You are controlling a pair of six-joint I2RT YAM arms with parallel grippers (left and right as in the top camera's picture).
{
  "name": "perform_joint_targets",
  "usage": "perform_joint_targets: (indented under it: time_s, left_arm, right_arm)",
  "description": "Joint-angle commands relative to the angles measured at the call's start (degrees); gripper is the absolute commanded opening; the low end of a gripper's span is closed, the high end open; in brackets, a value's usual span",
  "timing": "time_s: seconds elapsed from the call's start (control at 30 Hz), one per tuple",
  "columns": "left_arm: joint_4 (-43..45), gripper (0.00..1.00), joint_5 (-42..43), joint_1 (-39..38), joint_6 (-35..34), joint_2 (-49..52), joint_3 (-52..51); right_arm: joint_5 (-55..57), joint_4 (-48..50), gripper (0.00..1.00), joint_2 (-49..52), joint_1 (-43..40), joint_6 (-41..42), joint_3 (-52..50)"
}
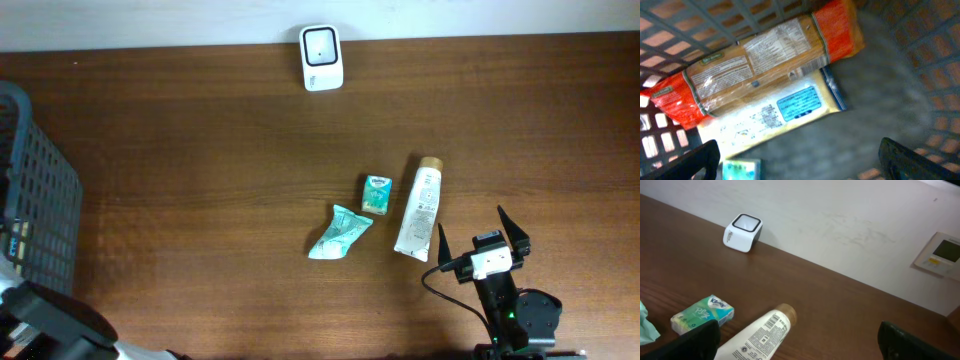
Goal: Scan the item barcode
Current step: 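Reach the left gripper into the basket and grasp the white wipes pack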
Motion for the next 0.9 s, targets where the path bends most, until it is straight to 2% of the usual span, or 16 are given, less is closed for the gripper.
perform_joint_targets:
  time_s: [0.0,0.13,0.3,0.37,0.5,0.53,0.57,0.87]
  left_arm:
    - [3.7,1.0,5.5,2.8,12.3,4.3,-3.9]
    - [6.3,0.98,5.9,2.8,25.9,10.4,-4.0]
    - [6.2,0.93,5.8,2.8,30.8,14.1,-4.0]
    - [5.4,0.88,5.0,2.9,34.2,15.7,-4.3]
    - [7.2,0.84,-3.7,3.1,34.7,15.9,-7.3]
    - [7.8,0.84,-4.6,3.3,34.6,15.9,-7.8]
    - [8.3,0.78,-4.7,3.7,34.6,16.0,-8.6]
    - [13.5,0.68,-8.8,7.9,34.1,16.0,-14.6]
  right_arm:
    - [0.1,0.1,0.99,-0.4,-0.3,0.3,-0.5]
    - [0.1,0.1,0.99,-0.4,-0.3,0.3,-0.5]
    - [0.1,0.1,0.99,-0.4,-0.3,0.3,-0.5]
    - [0.1,0.1,0.99,-0.4,-0.3,0.3,-0.5]
    - [0.1,0.1,0.99,-0.4,-0.3,0.3,-0.5]
    - [0.1,0.1,0.99,-0.4,-0.3,0.3,-0.5]
    - [0.1,0.1,0.99,-0.4,-0.3,0.3,-0.5]
    - [0.1,0.1,0.99,-0.4,-0.3,0.3,-0.5]
